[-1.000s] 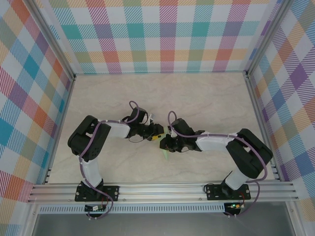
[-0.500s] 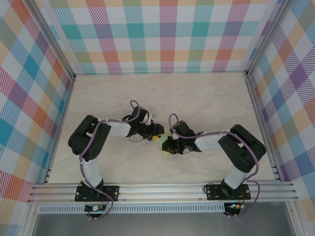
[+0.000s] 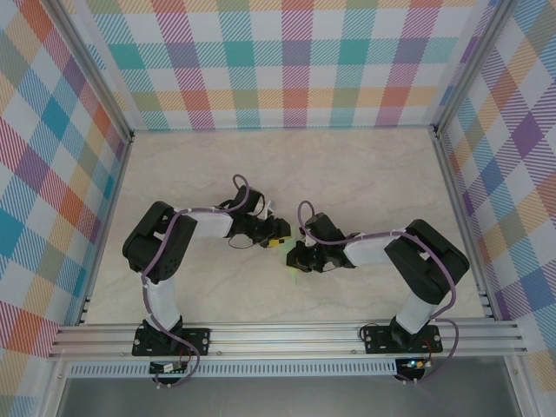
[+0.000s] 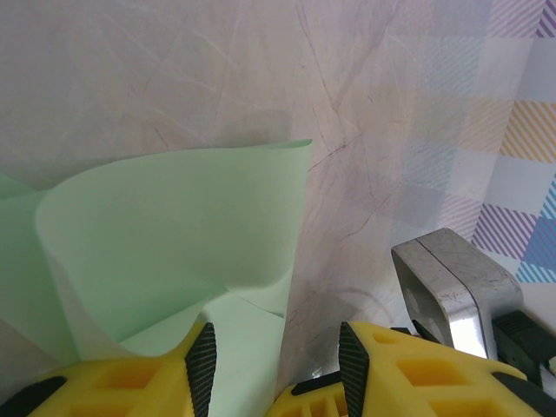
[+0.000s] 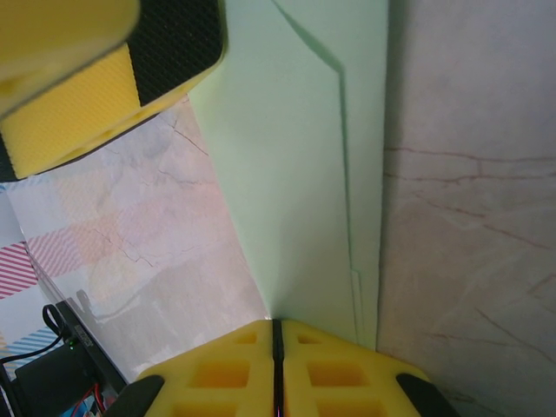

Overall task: Fold a paper plane with a square sheet of paper (pick it up from the middle)
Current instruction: Fold the wing for the fifth time at the center of the table.

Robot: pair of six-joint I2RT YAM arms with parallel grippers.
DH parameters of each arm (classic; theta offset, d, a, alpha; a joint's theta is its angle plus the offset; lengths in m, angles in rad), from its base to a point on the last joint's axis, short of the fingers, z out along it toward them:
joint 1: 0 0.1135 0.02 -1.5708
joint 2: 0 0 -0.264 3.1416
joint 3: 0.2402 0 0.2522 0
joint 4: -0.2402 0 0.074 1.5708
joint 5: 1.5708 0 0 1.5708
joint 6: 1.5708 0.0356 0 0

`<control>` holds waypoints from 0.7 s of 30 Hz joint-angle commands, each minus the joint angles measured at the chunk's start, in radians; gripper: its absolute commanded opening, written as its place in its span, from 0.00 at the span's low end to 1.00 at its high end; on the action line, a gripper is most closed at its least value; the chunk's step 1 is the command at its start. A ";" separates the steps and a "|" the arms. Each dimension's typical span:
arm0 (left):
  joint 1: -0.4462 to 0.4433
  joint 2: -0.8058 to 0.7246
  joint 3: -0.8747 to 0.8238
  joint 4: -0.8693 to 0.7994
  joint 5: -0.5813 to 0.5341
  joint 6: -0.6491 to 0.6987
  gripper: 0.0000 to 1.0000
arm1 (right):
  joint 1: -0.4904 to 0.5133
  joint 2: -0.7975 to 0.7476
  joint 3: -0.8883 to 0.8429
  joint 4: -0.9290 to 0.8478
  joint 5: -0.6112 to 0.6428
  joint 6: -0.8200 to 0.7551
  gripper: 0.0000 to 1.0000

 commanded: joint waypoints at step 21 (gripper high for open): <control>0.067 0.094 0.101 -0.062 -0.103 0.074 0.46 | 0.012 0.071 -0.048 -0.176 -0.001 -0.032 0.06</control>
